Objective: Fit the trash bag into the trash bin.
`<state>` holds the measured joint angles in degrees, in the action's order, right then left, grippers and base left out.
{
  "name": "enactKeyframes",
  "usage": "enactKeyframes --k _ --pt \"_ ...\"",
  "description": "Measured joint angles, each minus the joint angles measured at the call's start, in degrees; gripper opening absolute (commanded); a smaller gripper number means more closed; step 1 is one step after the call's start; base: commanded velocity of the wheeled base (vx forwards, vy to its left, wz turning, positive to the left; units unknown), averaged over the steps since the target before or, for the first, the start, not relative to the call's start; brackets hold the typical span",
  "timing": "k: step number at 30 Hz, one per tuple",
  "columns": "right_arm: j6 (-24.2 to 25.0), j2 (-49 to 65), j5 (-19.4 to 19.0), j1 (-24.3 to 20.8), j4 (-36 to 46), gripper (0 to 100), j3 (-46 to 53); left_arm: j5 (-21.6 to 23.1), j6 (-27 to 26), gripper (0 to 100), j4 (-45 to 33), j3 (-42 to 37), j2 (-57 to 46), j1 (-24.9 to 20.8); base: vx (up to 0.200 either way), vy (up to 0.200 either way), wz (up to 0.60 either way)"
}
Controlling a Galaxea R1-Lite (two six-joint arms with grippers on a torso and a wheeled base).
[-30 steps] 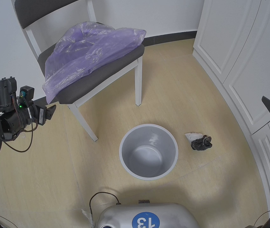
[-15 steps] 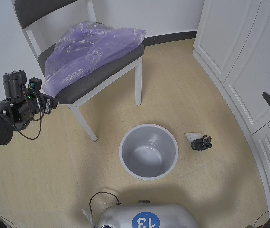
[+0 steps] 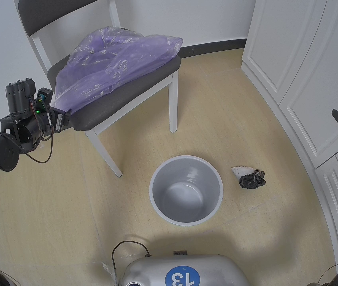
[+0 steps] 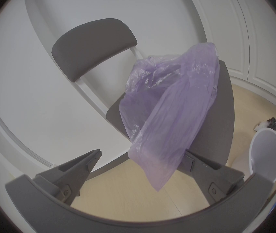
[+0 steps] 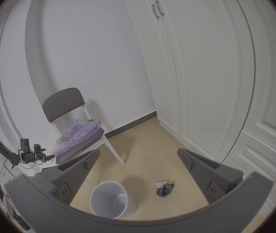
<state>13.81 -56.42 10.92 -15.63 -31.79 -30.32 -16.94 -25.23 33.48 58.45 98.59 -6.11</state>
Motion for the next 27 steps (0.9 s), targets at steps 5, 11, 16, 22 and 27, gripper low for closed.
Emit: enactKeyframes --k 5,11,16,22,27 --pt "0.0 0.2 0.0 0.0 0.0 100 0.0 -0.3 -0.2 100 0.0 0.9 -0.3 0.0 0.0 0.0 0.0" --pt "0.0 0.2 -0.1 0.0 0.0 100 -0.1 -0.4 -0.8 100 0.0 1.3 -0.3 0.0 0.0 0.0 0.0" --pt "0.0 0.3 -0.2 0.0 -0.1 100 -0.1 -0.5 -1.2 100 0.0 1.7 -0.1 0.0 0.0 0.0 0.0" --pt "2.5 0.1 -0.4 -0.4 -0.1 100 -0.2 -0.9 -1.9 100 0.0 2.1 0.5 0.1 0.0 0.0 0.0" --pt "3.8 0.0 -0.3 -2.0 -0.1 100 -0.8 -1.0 -2.1 100 0.0 2.9 1.5 0.2 0.0 0.0 0.0"
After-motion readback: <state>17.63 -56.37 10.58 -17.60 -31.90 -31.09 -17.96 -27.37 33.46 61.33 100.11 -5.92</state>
